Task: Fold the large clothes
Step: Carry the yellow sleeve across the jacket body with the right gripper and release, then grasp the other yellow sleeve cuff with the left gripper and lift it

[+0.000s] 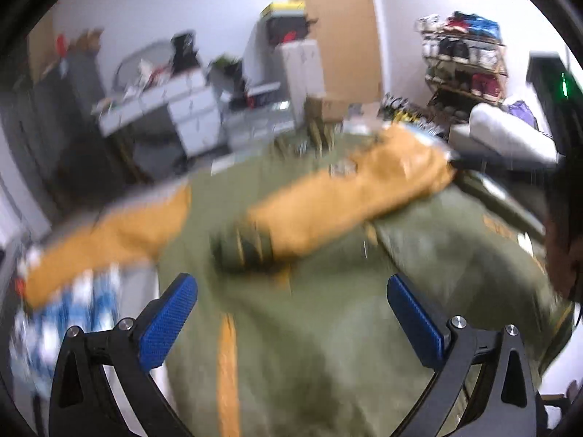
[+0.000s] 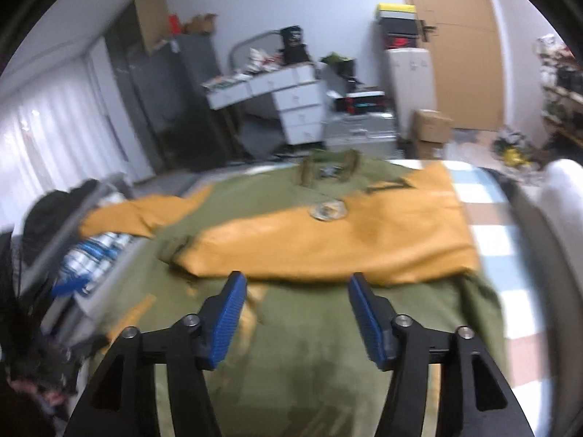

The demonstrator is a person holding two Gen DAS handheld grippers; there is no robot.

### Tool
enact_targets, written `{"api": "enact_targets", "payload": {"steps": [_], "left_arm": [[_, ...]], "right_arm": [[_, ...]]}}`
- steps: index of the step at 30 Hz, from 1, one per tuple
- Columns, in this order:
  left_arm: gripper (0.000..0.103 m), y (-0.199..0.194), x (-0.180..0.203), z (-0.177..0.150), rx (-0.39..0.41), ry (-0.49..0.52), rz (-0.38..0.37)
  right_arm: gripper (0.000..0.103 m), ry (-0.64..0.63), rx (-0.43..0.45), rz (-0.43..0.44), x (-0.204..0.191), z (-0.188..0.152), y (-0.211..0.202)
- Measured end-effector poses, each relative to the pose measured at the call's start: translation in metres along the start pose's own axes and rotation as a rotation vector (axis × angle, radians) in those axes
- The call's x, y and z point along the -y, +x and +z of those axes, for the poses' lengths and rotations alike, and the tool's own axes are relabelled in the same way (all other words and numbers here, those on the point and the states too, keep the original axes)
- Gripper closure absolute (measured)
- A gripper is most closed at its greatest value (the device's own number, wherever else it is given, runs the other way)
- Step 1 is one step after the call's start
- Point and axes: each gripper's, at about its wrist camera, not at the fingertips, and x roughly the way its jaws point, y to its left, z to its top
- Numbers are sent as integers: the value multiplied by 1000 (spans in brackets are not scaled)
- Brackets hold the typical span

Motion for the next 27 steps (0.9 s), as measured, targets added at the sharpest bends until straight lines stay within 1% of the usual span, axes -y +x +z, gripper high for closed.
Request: {"api": "enact_targets", "payload": {"steps": [1, 2, 3, 4, 6, 8, 9, 10, 11, 12, 13, 14, 15, 16, 18, 20, 21, 23, 24, 25, 26, 27], "left_arm": [[1, 5, -2, 10, 26, 4, 6], [1, 19, -2, 27, 41, 2, 5], [1, 39, 1, 40, 20, 7, 1], [1, 62, 5, 48, -18, 22, -25], [1, 106, 14, 56, -100, 29, -119], [1, 159, 13, 57, -219, 0, -160], [1, 182, 12, 53, -273, -30, -201], [1, 202, 10, 47, -326, -61, -219], [1, 219, 9, 40, -374, -77, -214], [2, 232, 10, 32, -414, -78, -200], [2, 245, 12, 22, -457, -78, -202], [1, 251, 13, 14, -461, -78, -207], [1, 251, 16, 13, -441, -59, -191], [1, 251, 18, 13, -442, -55, -178], [1, 252, 19, 14, -448, -66, -169], [1, 248, 21, 18, -453, -65, -142], [2, 242, 24, 22, -433, -65, -131], [2, 218, 29, 28, -347, -60, -113], [2, 214, 31, 27, -324, -50, -98], [2, 219, 32, 25, -344, -37, -83], [1, 229, 32, 17, -387, -27, -73], [1, 238, 31, 10, -412, -29, -86]], "right_arm": [[36, 17, 9, 0, 3, 2, 7], [36, 36, 13, 6, 7, 3, 14], [35, 66, 18, 22, 13, 2, 22], [35, 99, 20, 36, 22, 0, 31], [34, 157, 8, 62, 36, -10, 44], [34, 205, 4, 98, 50, -22, 55], [33, 227, 8, 121, 55, -27, 58], [33, 263, 15, 157, 63, -34, 60], [33, 301, 24, 181, 70, -40, 62], [33, 331, 28, 201, 76, -42, 62], [33, 363, 36, 236, 81, -42, 62], [32, 377, 59, 258, 84, -43, 59], [25, 381, 76, 263, 85, -42, 56], [20, 381, 91, 261, 85, -43, 54], [19, 369, 97, 263, 83, -42, 53], [19, 356, 93, 269, 80, -40, 54], [19, 353, 93, 265, 79, -41, 55], [19, 353, 100, 271, 80, -42, 54], [19, 355, 104, 271, 81, -42, 52], [19, 358, 105, 269, 83, -42, 54], [19, 363, 105, 269, 84, -42, 54], [19, 366, 105, 269, 84, -41, 54]]}}
